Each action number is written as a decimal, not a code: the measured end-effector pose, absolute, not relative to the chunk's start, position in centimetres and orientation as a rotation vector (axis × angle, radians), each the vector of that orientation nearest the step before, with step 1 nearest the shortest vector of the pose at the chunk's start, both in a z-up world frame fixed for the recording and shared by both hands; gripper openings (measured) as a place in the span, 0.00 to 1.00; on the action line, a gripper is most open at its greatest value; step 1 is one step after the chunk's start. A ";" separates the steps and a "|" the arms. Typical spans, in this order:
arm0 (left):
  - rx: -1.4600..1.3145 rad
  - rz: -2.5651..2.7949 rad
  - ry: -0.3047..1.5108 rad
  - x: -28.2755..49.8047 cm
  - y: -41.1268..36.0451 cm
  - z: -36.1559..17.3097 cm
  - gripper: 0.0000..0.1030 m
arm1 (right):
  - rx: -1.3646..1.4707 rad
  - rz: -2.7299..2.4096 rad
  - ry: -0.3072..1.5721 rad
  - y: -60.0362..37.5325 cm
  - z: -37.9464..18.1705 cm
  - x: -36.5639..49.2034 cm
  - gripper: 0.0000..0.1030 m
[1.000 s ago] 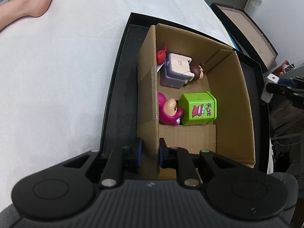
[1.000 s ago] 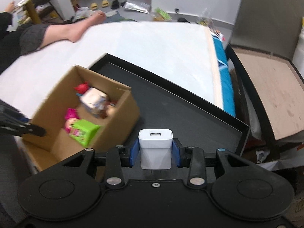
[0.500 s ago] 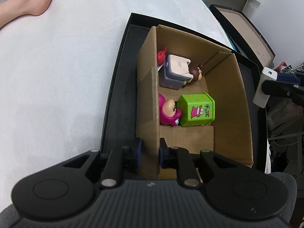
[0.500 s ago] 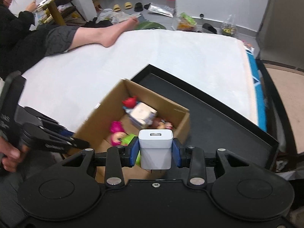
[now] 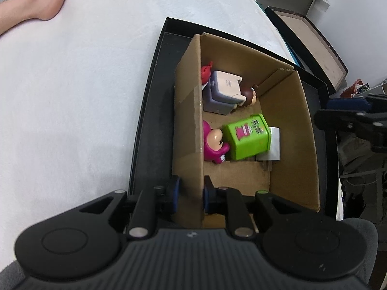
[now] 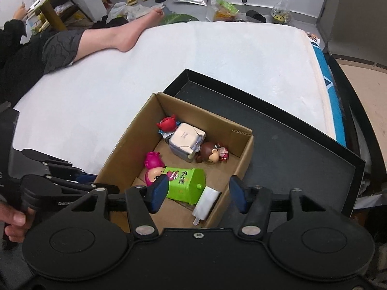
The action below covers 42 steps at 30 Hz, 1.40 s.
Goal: Organize rigid objects
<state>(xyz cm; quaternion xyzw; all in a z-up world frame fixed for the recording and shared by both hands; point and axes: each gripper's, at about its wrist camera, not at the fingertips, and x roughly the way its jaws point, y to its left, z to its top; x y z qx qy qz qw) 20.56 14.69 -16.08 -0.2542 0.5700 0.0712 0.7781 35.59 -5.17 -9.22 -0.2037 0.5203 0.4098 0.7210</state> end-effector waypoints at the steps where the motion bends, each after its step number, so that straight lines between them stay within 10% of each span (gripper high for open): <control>1: -0.546 0.151 1.234 20.6 14.7 -16.1 0.17 | -0.439 0.900 1.149 -5.5 -9.0 35.5 0.54; 26: -0.450 0.085 1.202 20.5 12.7 -9.6 0.19 | -0.157 0.626 1.049 -15.6 -5.8 31.8 0.74; 42: -0.382 0.009 1.051 15.7 7.9 -2.1 0.45 | 0.012 0.508 0.896 -21.6 -2.5 25.7 0.87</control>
